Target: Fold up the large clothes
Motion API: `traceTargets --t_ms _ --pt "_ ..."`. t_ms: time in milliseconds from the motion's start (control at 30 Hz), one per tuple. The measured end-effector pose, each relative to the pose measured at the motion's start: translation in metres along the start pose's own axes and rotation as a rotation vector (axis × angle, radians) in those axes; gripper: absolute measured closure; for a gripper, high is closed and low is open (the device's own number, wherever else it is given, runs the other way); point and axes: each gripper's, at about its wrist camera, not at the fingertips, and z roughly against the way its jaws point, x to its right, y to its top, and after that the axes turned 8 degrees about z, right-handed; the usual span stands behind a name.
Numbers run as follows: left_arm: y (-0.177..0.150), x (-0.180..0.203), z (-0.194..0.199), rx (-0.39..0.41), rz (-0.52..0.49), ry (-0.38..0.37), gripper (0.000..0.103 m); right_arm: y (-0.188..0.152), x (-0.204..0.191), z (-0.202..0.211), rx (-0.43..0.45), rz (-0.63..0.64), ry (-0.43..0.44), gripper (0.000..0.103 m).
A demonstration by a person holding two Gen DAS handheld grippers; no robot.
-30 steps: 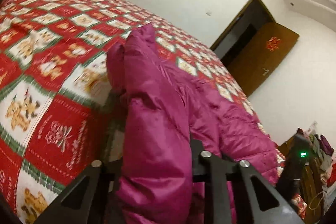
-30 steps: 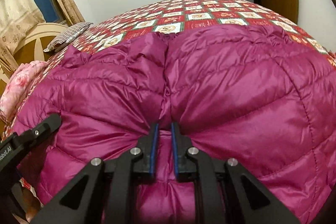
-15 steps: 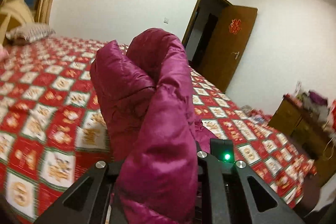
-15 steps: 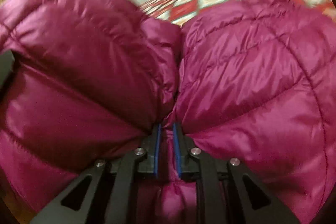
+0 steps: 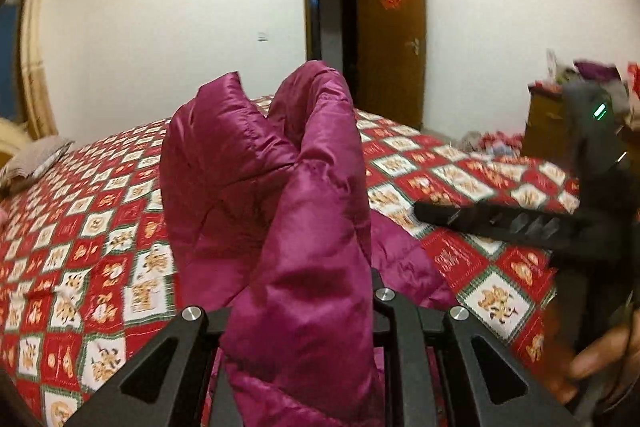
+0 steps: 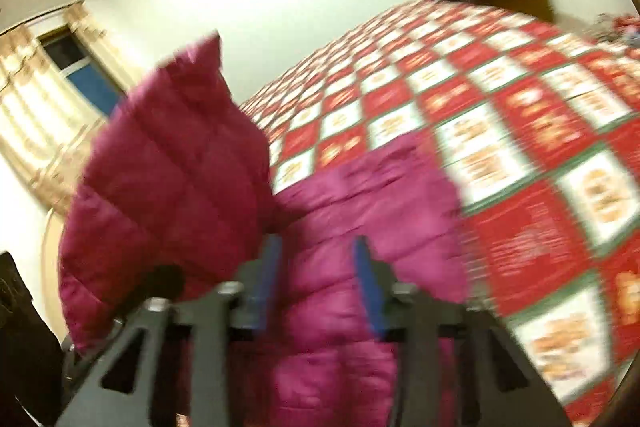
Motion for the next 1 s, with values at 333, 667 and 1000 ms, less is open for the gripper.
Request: traceTargets --t_ms 333,667,1000 --pt "-0.033 0.048 -0.049 -0.121 -0.136 -0.027 0.087 0.007 0.027 0.049 0.059 0.071 -0.121 0.051" --pt "-0.051 0.07 -0.068 -0.16 -0.191 -0.053 0.086 0.03 0.012 0.012 -0.042 0.229 0.03 0.073" --pt "-0.059 0.073 -0.062 -0.15 -0.225 -0.079 0.067 0.005 0.025 -0.059 -0.271 0.226 -0.005 0.084"
